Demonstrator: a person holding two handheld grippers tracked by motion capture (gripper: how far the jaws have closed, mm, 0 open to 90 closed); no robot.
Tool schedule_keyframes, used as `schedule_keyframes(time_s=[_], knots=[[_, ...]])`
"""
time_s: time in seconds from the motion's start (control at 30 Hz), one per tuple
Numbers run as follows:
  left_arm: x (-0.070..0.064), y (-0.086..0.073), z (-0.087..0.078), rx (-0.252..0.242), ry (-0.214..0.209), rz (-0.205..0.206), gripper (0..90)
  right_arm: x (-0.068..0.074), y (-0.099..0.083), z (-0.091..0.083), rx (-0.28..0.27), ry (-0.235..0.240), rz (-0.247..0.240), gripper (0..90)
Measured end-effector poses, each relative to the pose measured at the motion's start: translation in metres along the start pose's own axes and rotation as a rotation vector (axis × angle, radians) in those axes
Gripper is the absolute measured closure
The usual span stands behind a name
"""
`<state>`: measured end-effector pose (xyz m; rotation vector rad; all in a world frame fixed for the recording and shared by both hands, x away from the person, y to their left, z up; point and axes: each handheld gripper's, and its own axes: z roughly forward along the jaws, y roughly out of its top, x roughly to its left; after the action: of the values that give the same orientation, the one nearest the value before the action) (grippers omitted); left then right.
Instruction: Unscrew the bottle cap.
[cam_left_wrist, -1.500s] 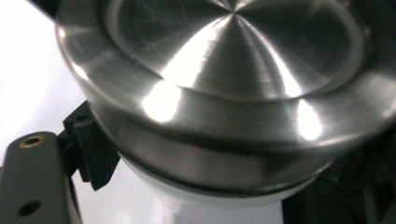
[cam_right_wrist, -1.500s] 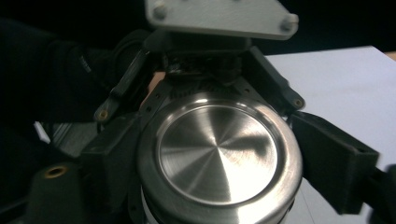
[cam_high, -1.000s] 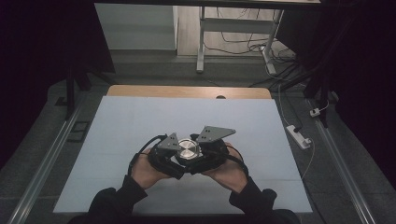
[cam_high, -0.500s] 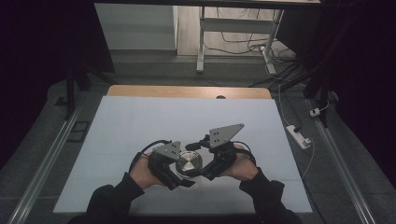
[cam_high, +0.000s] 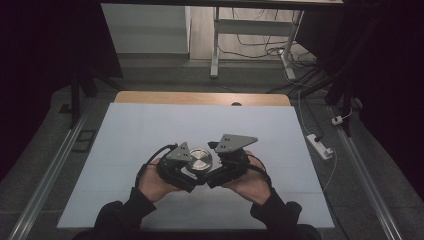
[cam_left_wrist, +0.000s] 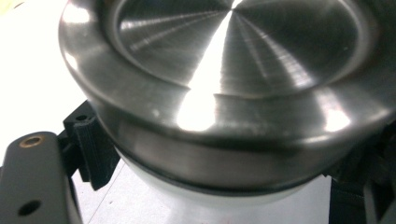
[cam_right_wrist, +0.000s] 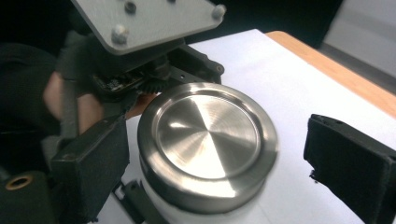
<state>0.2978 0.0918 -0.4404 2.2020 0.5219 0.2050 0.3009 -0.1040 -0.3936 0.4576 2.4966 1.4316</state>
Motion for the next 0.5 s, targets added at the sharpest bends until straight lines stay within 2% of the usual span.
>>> schedule_keyframes(time_s=[0.03, 0.07, 0.13, 0.17, 0.2, 0.23, 0.27, 0.3, 0.33, 0.37, 0.4, 0.43, 0.5], knots=[[-0.001, 0.0, 0.0, 0.0, 0.005, 0.001, 15.5, 0.004, -0.001, 0.006, 0.008, -0.026, -0.007, 15.0], [-0.002, 0.001, 0.0, 0.002, 0.004, 0.003, 15.5, 0.004, -0.001, 0.006, 0.008, -0.026, -0.007, 15.0], [-0.001, 0.0, -0.001, 0.008, -0.022, 0.016, 15.5, 0.005, -0.003, 0.008, 0.0, -0.005, -0.007, 17.5], [-0.001, 0.0, -0.001, 0.008, -0.022, 0.016, 15.5, 0.003, -0.003, 0.007, 0.002, 0.017, -0.003, 17.8], [0.0, 0.0, -0.002, 0.009, -0.048, 0.028, 15.5, 0.003, -0.003, 0.007, 0.002, 0.017, -0.003, 17.8], [0.001, -0.001, -0.003, -0.001, -0.076, 0.046, 15.5, -0.002, -0.003, 0.002, -0.017, 0.099, 0.004, 19.8], [0.002, -0.002, -0.005, -0.009, -0.117, 0.063, 15.5, -0.002, -0.003, 0.002, -0.017, 0.099, 0.004, 19.8], [0.002, -0.002, -0.006, -0.011, -0.16, 0.077, 15.5, -0.005, -0.004, 0.0, -0.03, 0.152, -0.002, 19.8], [0.001, -0.002, -0.007, -0.017, -0.19, 0.099, 15.5, -0.009, -0.004, -0.001, -0.034, 0.209, 0.001, 19.8], [0.0, -0.002, -0.007, -0.022, -0.22, 0.116, 15.5, -0.015, -0.007, -0.003, -0.057, 0.314, -0.018, 19.8], [-0.002, -0.002, -0.007, -0.022, -0.27, 0.15, 15.5, -0.016, -0.009, -0.004, -0.066, 0.358, -0.027, 19.8], [-0.002, -0.002, -0.007, -0.022, -0.27, 0.15, 15.5, -0.016, -0.009, -0.004, -0.066, 0.358, -0.027, 19.8], [-0.005, -0.002, -0.005, -0.024, -0.303, 0.171, 15.5, -0.02, -0.013, -0.004, -0.09, 0.452, -0.065, 19.7]])
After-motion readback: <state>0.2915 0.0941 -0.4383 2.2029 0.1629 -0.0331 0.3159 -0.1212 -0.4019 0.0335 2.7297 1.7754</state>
